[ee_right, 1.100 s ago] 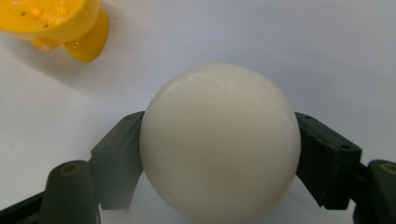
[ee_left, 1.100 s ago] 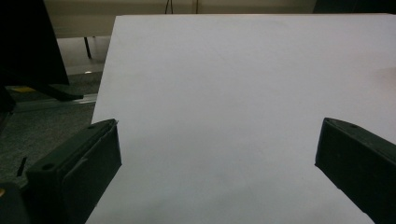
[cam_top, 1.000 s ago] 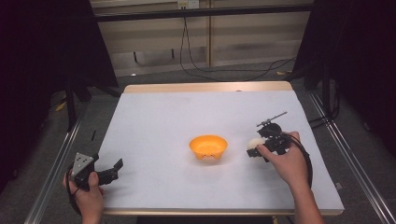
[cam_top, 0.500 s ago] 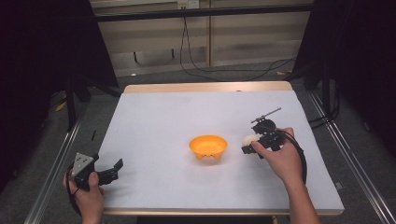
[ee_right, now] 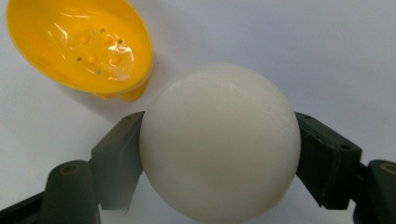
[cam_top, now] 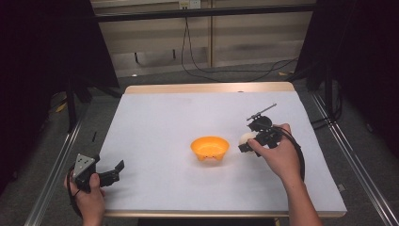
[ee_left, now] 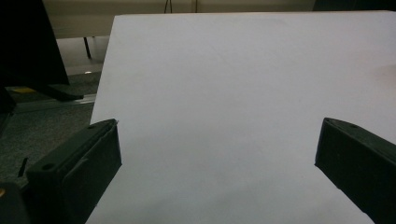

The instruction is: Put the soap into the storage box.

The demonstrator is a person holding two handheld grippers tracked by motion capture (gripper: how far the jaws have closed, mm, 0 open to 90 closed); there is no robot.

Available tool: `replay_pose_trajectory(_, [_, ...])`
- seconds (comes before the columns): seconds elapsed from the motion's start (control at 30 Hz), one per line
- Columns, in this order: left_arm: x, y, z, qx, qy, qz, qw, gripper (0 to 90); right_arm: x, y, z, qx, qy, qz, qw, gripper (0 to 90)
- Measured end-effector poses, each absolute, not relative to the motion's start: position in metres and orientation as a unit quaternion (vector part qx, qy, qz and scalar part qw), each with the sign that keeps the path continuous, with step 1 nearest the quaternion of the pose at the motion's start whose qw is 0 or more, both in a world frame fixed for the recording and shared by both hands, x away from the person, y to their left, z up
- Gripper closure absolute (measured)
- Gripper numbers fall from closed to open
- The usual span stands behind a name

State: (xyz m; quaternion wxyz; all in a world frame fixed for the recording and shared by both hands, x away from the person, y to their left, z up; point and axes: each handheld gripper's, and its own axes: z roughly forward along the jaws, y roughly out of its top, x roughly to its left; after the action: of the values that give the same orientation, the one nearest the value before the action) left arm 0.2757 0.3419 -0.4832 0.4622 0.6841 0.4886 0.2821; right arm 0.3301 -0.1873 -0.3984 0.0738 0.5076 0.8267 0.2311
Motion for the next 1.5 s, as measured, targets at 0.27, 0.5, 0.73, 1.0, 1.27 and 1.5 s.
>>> replay_pose_trajectory(0.27, [0.275, 0.342, -0.483, 0.683, 0.489, 0.284, 0.463, 0.2, 0.335, -0.176, -0.391, 0.500, 0.832, 0.227, 0.079, 23.8])
replay_pose_trajectory(0.5, [0.275, 0.342, -0.483, 0.683, 0.489, 0.285, 0.462, 0.2, 0.338, -0.165, -0.385, 0.493, 0.837, 0.227, 0.073, 23.9])
replay_pose_trajectory(0.73, [0.275, 0.342, -0.483, 0.684, 0.488, 0.282, 0.463, 0.2, 0.342, -0.157, -0.383, 0.486, 0.840, 0.229, 0.071, 23.8])
replay_pose_trajectory(1.0, [0.275, 0.343, -0.483, 0.682, 0.489, 0.282, 0.464, 0.2, 0.346, -0.143, -0.386, 0.482, 0.843, 0.230, 0.066, 23.9])
replay_pose_trajectory(1.27, [0.276, 0.343, -0.483, 0.682, 0.490, 0.280, 0.465, 0.2, 0.349, -0.132, -0.386, 0.476, 0.847, 0.230, 0.063, 23.9])
replay_pose_trajectory(1.5, [0.276, 0.343, -0.483, 0.682, 0.490, 0.279, 0.465, 0.2, 0.351, -0.124, -0.386, 0.470, 0.850, 0.231, 0.060, 23.9])
